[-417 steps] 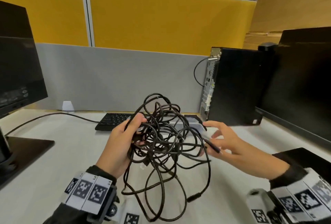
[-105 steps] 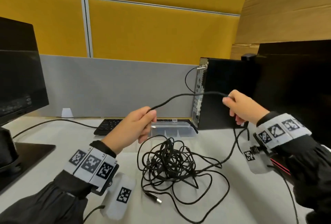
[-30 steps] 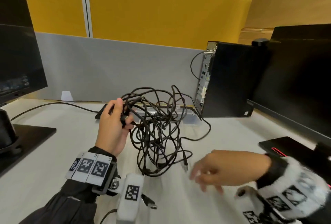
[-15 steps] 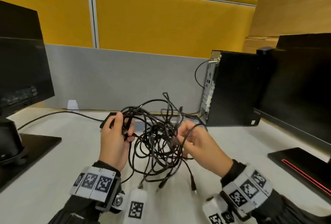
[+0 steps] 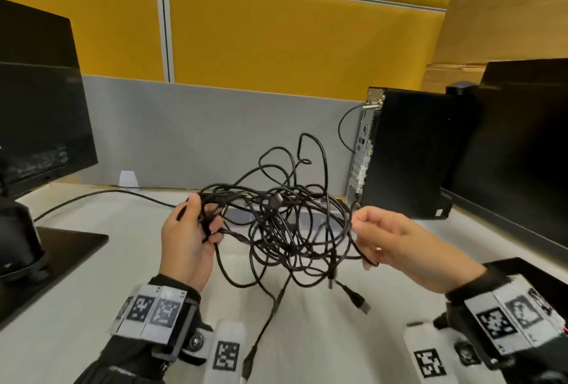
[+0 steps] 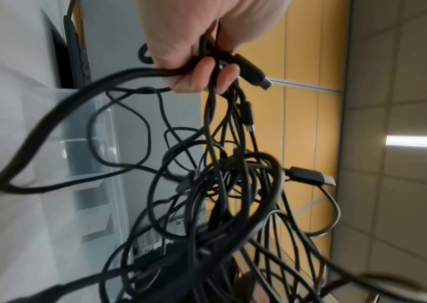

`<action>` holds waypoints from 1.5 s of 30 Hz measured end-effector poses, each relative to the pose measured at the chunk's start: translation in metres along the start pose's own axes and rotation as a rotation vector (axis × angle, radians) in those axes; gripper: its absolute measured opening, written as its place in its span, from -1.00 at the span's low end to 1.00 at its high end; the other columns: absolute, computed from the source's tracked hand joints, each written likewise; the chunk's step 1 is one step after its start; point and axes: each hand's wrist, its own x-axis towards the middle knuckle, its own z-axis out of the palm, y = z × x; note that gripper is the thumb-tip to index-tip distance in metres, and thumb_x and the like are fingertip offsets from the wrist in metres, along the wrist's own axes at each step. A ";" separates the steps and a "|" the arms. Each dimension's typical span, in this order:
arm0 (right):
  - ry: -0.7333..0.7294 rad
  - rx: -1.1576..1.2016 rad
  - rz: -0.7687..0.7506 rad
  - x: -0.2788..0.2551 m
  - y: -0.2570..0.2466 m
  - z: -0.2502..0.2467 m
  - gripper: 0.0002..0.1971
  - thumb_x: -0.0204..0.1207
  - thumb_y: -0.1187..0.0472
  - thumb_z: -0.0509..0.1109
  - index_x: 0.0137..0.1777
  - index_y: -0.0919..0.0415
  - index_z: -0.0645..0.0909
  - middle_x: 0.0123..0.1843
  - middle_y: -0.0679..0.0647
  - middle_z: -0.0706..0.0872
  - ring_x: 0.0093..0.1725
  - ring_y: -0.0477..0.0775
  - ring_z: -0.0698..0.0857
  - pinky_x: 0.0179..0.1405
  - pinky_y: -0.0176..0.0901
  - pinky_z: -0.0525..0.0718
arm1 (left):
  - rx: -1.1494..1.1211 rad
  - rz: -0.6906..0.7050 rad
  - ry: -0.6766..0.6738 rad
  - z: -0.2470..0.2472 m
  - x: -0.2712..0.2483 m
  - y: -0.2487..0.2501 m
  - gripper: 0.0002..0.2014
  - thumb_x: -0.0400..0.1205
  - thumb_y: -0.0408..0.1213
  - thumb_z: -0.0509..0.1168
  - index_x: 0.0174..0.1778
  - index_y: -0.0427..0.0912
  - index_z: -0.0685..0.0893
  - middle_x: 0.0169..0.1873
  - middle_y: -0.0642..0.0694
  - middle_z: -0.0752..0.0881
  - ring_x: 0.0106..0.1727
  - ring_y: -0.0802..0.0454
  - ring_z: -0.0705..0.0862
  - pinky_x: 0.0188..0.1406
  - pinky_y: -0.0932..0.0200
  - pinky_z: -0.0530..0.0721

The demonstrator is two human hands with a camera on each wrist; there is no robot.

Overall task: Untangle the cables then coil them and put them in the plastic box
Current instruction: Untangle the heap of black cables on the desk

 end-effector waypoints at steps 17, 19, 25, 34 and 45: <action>-0.062 -0.229 0.180 0.009 -0.011 -0.019 -0.71 0.45 0.01 0.35 0.00 0.20 0.73 -0.59 -0.09 0.28 -0.60 -0.10 0.23 -0.60 -0.29 0.47 | 0.061 -0.007 0.095 -0.017 0.013 0.010 -0.74 0.74 -0.22 0.10 -0.27 -0.19 0.44 -0.39 -0.07 0.49 -0.69 0.20 0.40 -0.79 0.42 0.17; 0.023 -0.344 0.104 0.009 -0.014 -0.020 -0.75 0.55 0.08 0.30 -0.12 0.24 0.70 -0.62 -0.16 0.33 -0.58 -0.11 0.25 -0.56 -0.28 0.47 | 0.074 -0.022 0.095 -0.017 0.013 0.009 -0.75 0.74 -0.23 0.11 -0.27 -0.19 0.46 -0.38 -0.08 0.50 -0.68 0.20 0.39 -0.78 0.41 0.16; 0.702 0.421 -0.196 0.017 -0.001 -0.037 -0.70 0.62 0.28 0.07 -0.37 0.11 0.36 -0.63 -0.13 0.24 -0.65 -0.14 0.22 -0.64 -0.32 0.34 | 0.088 -0.057 0.113 -0.018 0.015 0.012 -0.77 0.74 -0.22 0.09 -0.22 -0.20 0.45 -0.36 -0.10 0.53 -0.67 0.18 0.42 -0.80 0.41 0.20; 0.133 -0.161 0.003 0.020 -0.024 -0.001 -0.70 0.67 0.05 0.12 0.05 0.13 0.67 -0.55 -0.10 0.25 -0.59 -0.14 0.22 -0.63 -0.37 0.31 | 0.690 -0.153 -0.024 -0.017 0.014 0.028 -0.86 0.69 -0.21 0.19 0.06 -0.20 0.50 -0.15 -0.13 0.62 -0.18 -0.01 0.59 -0.29 0.09 0.55; 0.018 -0.705 -0.148 0.038 -0.036 0.031 -0.74 0.68 0.01 0.11 0.11 -0.01 0.63 -0.51 -0.34 0.57 -0.47 -0.41 0.51 -0.42 -0.52 0.42 | 2.035 0.233 0.097 -0.024 0.003 0.041 -0.62 0.61 0.30 -0.10 0.13 0.22 0.45 -0.11 0.07 0.60 0.11 -0.01 0.58 0.23 -0.17 0.40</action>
